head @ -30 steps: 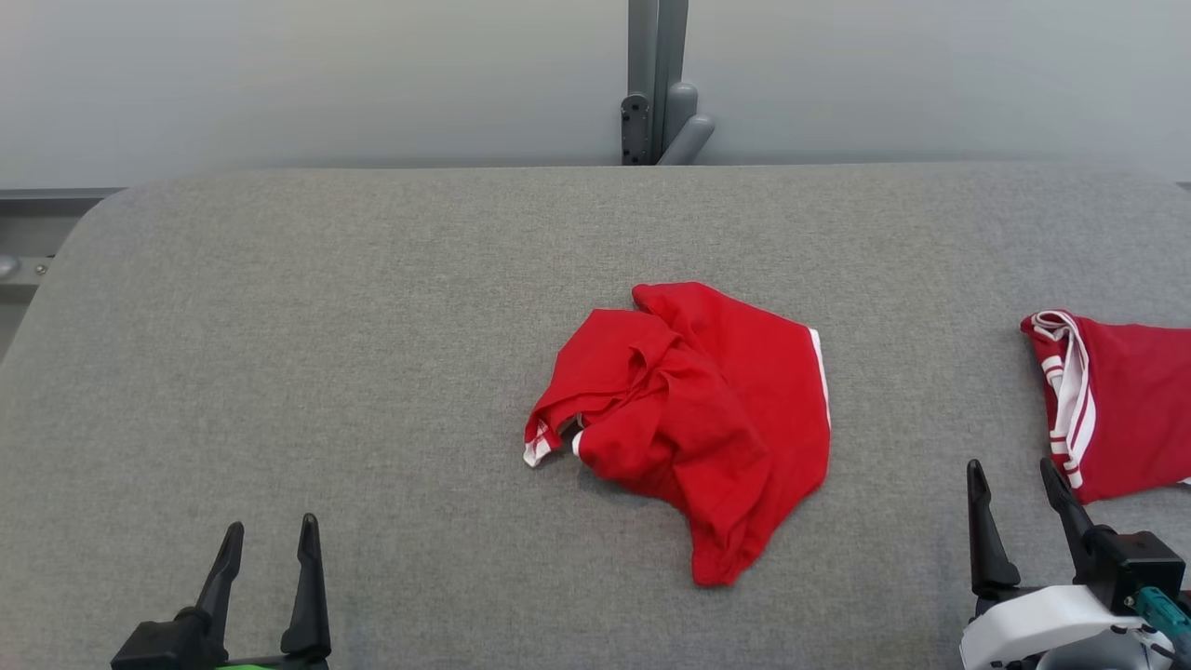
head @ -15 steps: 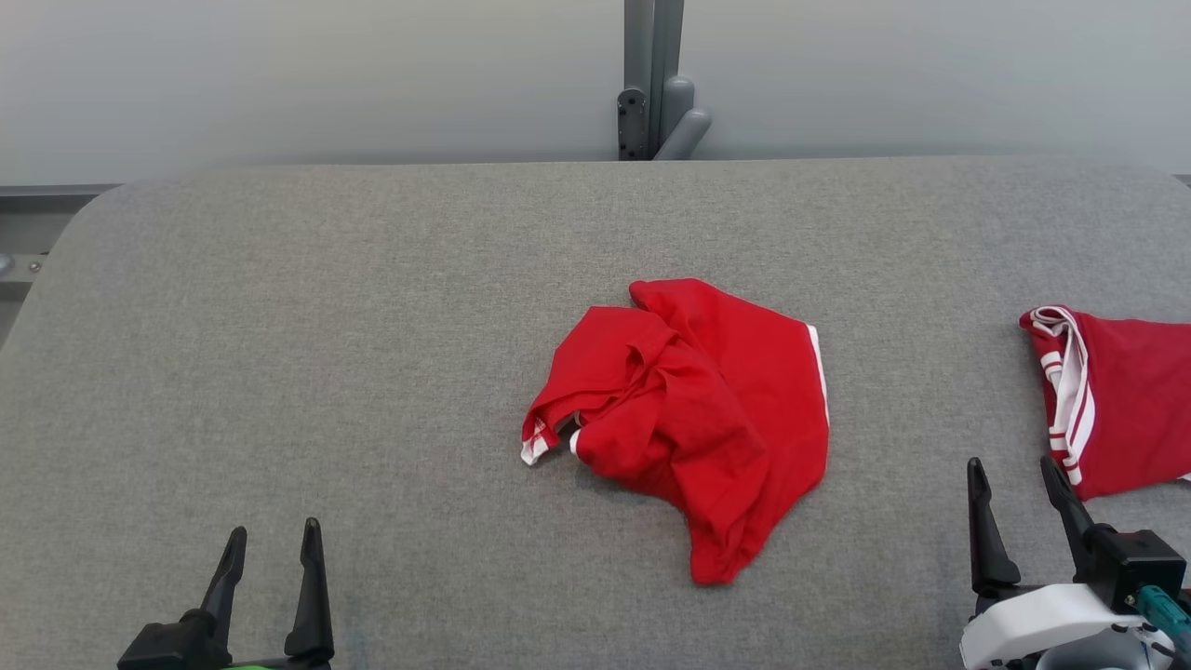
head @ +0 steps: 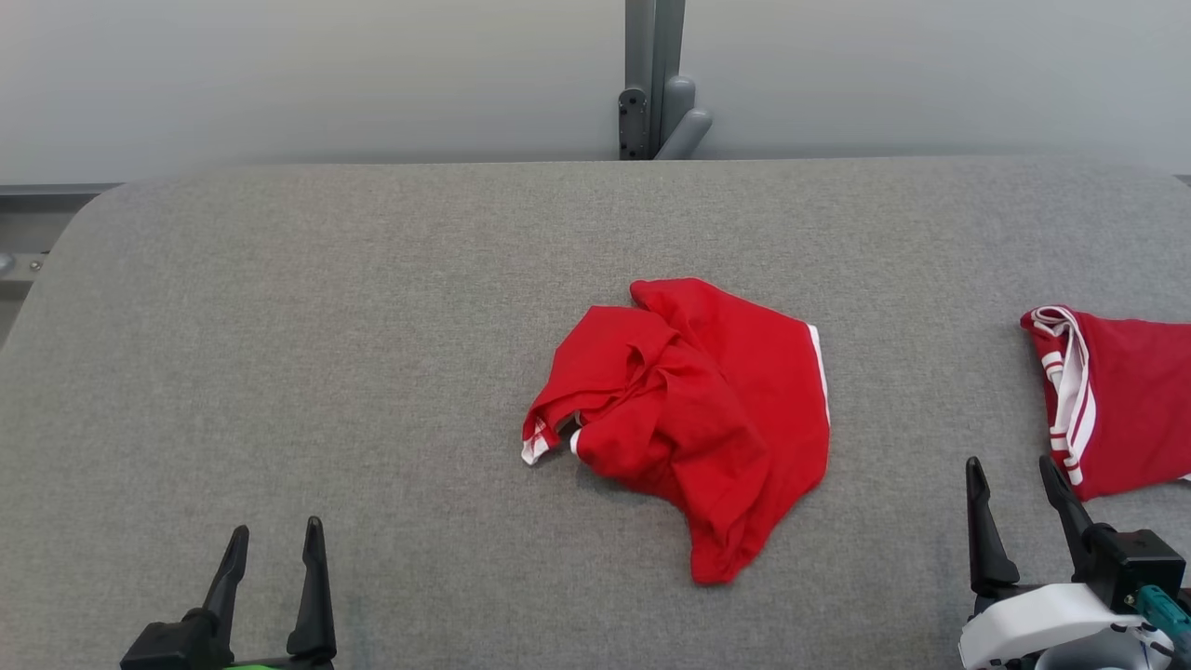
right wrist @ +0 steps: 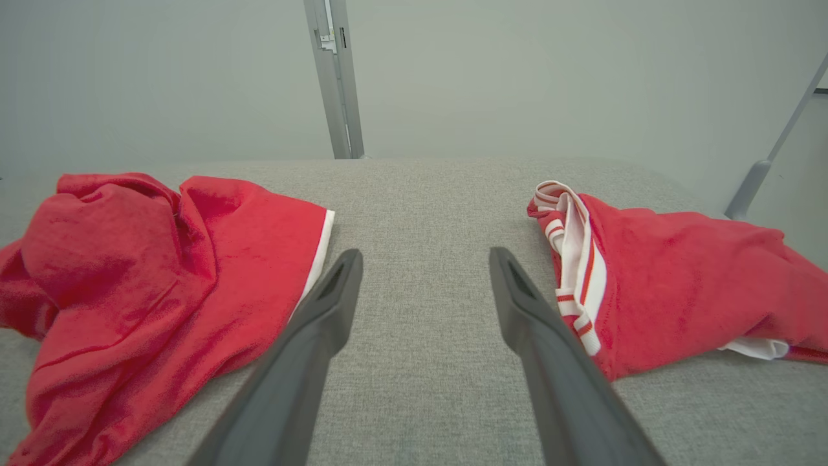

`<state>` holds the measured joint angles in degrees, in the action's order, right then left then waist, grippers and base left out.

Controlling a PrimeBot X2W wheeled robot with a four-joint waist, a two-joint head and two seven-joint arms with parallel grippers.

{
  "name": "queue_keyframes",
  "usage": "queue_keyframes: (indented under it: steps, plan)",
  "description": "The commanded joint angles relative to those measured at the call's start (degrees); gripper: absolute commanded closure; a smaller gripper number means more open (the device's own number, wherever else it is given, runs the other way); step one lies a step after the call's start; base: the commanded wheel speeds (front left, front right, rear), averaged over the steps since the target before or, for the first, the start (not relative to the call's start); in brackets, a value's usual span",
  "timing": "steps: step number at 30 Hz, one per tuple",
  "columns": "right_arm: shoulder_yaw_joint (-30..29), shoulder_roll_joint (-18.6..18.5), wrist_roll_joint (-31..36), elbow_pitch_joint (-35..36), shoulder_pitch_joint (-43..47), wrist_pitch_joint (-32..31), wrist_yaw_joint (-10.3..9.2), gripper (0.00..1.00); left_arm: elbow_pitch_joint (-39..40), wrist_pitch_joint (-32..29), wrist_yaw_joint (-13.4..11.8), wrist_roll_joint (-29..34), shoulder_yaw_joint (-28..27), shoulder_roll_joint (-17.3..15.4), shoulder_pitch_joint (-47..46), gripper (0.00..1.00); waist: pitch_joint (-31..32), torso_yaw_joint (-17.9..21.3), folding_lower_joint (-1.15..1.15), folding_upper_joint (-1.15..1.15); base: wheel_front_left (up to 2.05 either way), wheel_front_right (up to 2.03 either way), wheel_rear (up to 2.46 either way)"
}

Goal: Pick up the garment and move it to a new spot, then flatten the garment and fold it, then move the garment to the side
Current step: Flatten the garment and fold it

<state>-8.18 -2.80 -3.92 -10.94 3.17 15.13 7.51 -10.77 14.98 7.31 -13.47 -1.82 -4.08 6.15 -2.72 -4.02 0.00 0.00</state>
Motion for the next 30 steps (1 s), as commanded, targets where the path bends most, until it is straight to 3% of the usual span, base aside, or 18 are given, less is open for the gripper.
queue_keyframes:
  steps: [1, 11, 20, 30]
  plan:
    - [0.04, -0.19, -0.27, 0.21, -0.43, 0.0, -0.04, 0.0, 0.32, 0.26, 0.27, 0.35, 0.03, 0.2, -0.76, 0.0, -0.15, 0.05, 0.0, 0.0, 0.0, 0.0, 0.0]
    - [0.14, -0.19, -0.13, 0.34, -1.2, 0.0, -0.04, 0.0, -2.79, 0.21, 0.24, -1.3, 4.5, -0.47, -3.96, 0.0, -0.85, 1.16, 0.0, 0.0, 0.0, 0.0, 0.0]
    - [0.25, -0.19, -0.03, 0.49, -1.55, 0.0, -0.04, 0.0, -14.9, -2.4, 0.24, -3.73, 14.26, -1.71, -12.8, 0.0, -0.78, 3.93, 0.0, 0.0, 0.0, 0.0, 0.0]
    - [0.26, -0.19, -0.2, 0.69, -1.97, 0.0, -0.04, 0.0, -28.45, -6.11, 0.13, -4.49, 16.08, -1.75, -21.49, 0.0, -1.65, 8.53, 0.0, 0.0, 0.0, 0.0, 0.0]
